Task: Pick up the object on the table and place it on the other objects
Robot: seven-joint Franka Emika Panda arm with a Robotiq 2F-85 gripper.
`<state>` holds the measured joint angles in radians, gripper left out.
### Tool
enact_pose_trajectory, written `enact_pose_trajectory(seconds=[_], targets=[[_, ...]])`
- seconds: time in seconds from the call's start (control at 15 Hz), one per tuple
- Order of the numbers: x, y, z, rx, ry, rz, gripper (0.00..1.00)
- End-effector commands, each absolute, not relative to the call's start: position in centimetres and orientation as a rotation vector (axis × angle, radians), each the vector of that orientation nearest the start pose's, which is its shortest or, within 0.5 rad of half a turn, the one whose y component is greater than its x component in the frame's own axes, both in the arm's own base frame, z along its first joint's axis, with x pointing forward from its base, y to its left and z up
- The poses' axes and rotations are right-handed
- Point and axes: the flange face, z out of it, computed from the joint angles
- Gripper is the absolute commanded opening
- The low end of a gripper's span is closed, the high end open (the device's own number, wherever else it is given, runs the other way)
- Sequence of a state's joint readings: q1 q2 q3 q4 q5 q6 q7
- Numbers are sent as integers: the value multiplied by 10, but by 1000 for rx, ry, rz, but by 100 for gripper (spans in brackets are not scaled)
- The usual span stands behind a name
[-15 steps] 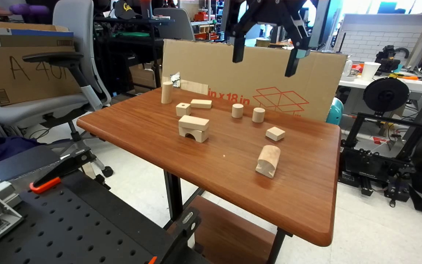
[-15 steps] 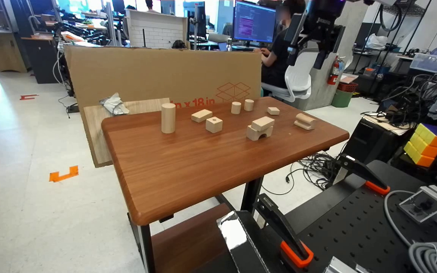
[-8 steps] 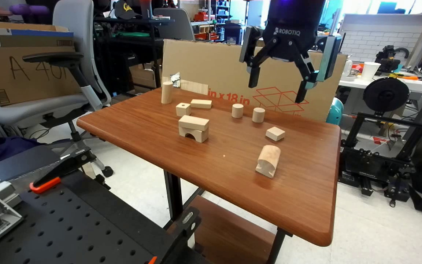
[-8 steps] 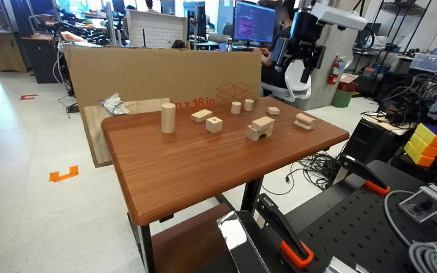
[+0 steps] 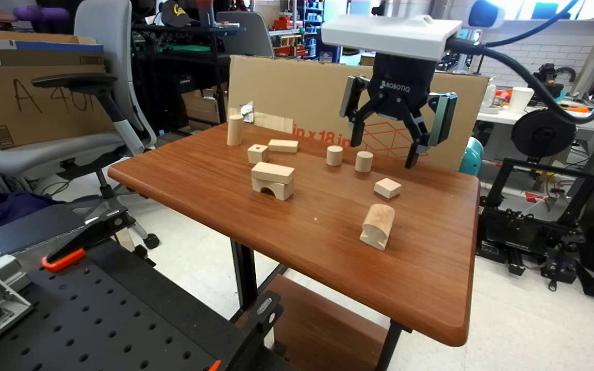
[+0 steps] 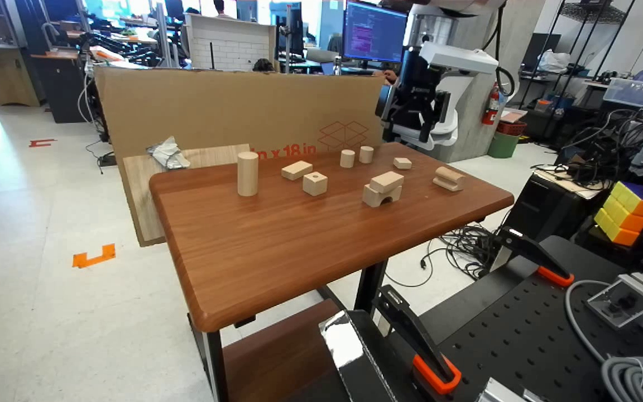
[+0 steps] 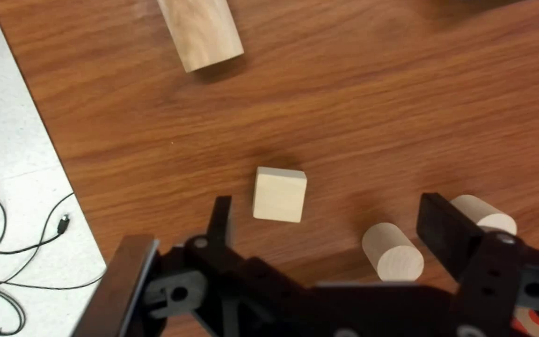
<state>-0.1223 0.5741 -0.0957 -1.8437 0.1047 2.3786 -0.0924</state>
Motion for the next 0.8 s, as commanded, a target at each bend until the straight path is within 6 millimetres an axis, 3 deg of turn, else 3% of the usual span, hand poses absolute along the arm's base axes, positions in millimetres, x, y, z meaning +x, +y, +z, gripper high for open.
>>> enact_pose_trajectory(seconds=[0.0,0.73], targets=[[644,-138,200,-3128,344,49,100],[651,-139,175,-3167,369,92,100]])
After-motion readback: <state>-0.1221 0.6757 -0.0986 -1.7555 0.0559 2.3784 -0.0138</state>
